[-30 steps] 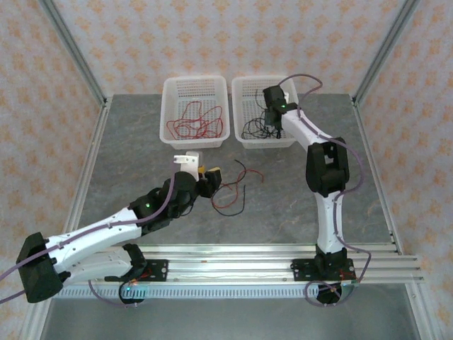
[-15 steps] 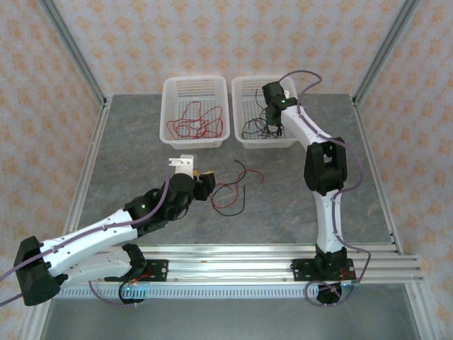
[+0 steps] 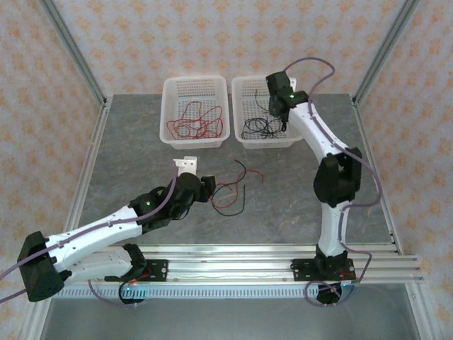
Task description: Untangle the cables
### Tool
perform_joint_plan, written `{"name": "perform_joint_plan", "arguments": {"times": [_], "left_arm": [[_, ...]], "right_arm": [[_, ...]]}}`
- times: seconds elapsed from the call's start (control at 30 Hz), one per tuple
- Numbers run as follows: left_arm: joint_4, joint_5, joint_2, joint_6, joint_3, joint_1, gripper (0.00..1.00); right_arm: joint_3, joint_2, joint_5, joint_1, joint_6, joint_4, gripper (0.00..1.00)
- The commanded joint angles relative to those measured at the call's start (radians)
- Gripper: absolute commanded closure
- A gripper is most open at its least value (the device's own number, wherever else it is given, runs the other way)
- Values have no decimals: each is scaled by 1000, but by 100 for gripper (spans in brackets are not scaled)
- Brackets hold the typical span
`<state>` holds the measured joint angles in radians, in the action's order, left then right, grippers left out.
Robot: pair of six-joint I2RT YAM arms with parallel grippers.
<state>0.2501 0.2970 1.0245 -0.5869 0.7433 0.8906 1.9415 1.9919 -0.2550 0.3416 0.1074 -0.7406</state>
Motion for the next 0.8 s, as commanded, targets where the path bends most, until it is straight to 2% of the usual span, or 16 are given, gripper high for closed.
{"name": "perform_joint_plan", "arguments": {"times": [0.0,0.13,0.27,0.4,0.53,0.77], "left_arm": [[52,23,20,-41,39,7,44],[93,21,51,-77,41,6,47],[157,2,82,-137,39,4,51],[212,-71,138,-182,38,-21,58],[227,-144,224,-197,42,-43,63],[150,-182,407,-155,85,-91,67]], "right_arm": [[-47,-128,-19,32,22,-18,60],[-132,-260,0,58,36,-10,59],[-309,-434,42,93,75,37,57],[-485,-594,102,111,117,80,56],[-601,-695,129,118,142,89,56],[-777,-791,192,123,168,116,57]]}}
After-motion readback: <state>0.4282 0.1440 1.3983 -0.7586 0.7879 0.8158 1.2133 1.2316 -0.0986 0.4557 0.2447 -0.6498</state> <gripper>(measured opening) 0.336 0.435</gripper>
